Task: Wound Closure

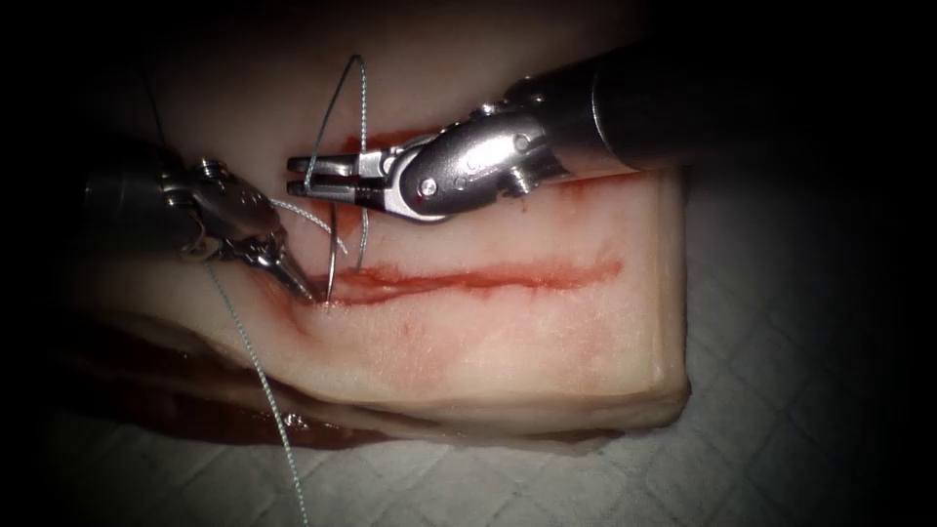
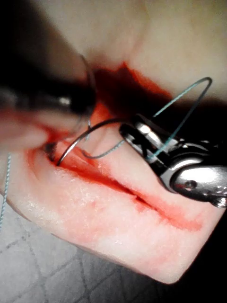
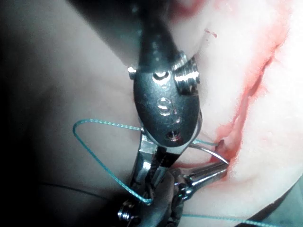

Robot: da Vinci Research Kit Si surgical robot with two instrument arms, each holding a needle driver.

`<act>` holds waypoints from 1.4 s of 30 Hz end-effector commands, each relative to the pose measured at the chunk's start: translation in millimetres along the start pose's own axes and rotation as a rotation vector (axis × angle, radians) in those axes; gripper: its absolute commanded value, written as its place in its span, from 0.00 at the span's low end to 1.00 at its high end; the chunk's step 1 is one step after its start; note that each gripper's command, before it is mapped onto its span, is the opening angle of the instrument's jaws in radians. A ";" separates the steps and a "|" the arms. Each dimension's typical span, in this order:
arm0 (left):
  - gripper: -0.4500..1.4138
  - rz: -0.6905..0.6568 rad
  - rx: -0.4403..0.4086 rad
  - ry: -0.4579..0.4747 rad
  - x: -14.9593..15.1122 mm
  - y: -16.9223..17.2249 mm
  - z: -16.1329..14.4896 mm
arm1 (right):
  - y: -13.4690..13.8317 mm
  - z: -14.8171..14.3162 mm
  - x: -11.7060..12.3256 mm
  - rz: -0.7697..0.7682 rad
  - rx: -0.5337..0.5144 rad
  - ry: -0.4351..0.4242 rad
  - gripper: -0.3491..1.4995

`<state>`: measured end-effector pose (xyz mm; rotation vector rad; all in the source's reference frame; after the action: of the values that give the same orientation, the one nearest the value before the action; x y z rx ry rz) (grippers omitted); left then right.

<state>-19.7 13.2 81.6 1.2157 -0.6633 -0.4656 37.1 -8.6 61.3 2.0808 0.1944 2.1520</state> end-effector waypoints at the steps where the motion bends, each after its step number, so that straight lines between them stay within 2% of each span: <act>1: 0.00 0.001 0.000 0.000 -0.3 0.5 0.4 | -0.1 0.7 0.0 0.005 0.010 0.005 0.00; 13: 0.00 0.002 0.000 0.001 -0.2 0.4 0.5 | 0.3 0.5 -0.7 0.113 0.079 0.062 0.00; 22: 0.00 0.002 0.001 0.001 -0.2 0.4 0.5 | 1.2 0.4 -0.1 0.217 0.110 0.081 0.00; 36: 0.00 0.004 -0.011 -0.013 -0.2 0.5 0.3 | 1.4 -0.4 0.7 0.497 0.217 0.077 0.00; 37: 0.24 0.005 -0.027 -0.033 -0.4 0.5 0.2 | 1.4 -0.5 0.8 0.496 0.223 0.080 0.00; 38: 0.40 0.004 -0.039 -0.048 -0.6 0.5 -0.1 | 1.5 -0.6 0.9 0.495 0.231 0.081 0.00; 39: 0.46 0.015 -0.046 -0.067 -0.9 0.5 -0.5 | 1.6 -0.8 1.2 0.493 0.240 0.089 0.00; 42: 0.48 0.061 -0.062 -0.132 -2.3 -0.1 -2.7 | 1.9 -1.1 1.8 0.487 0.240 0.112 0.00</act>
<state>-18.7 17.3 79.3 1.0974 -0.8178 -0.5174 35.1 -10.3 62.9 2.3329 -0.0560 2.6435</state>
